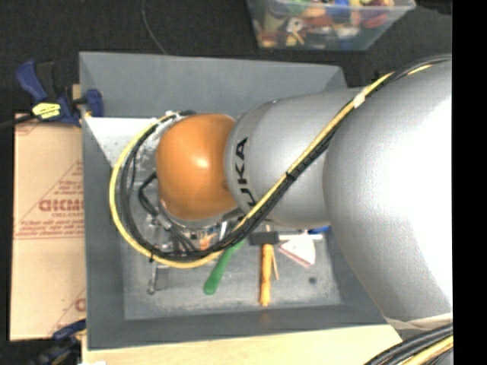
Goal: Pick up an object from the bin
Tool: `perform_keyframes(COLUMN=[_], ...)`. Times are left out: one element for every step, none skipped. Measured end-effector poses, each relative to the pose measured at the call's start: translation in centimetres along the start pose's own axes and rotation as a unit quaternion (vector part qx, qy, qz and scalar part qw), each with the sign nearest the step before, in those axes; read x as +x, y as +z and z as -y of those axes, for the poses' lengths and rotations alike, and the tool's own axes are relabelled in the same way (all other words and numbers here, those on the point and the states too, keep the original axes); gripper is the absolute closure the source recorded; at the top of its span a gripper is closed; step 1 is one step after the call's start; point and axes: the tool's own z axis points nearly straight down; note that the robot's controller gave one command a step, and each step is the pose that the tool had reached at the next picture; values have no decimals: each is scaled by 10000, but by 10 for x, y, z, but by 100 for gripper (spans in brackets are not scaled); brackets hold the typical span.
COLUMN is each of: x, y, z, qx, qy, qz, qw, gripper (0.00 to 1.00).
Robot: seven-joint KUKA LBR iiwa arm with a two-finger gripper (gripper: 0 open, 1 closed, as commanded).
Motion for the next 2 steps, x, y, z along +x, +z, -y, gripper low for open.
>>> perform_keyframes(x=[-62, -59], y=[58, 8], z=[91, 74], qx=[2, -25], qy=[-1301, 216], qz=[24, 36], qw=[9915, 9998], gripper=[0, 0])
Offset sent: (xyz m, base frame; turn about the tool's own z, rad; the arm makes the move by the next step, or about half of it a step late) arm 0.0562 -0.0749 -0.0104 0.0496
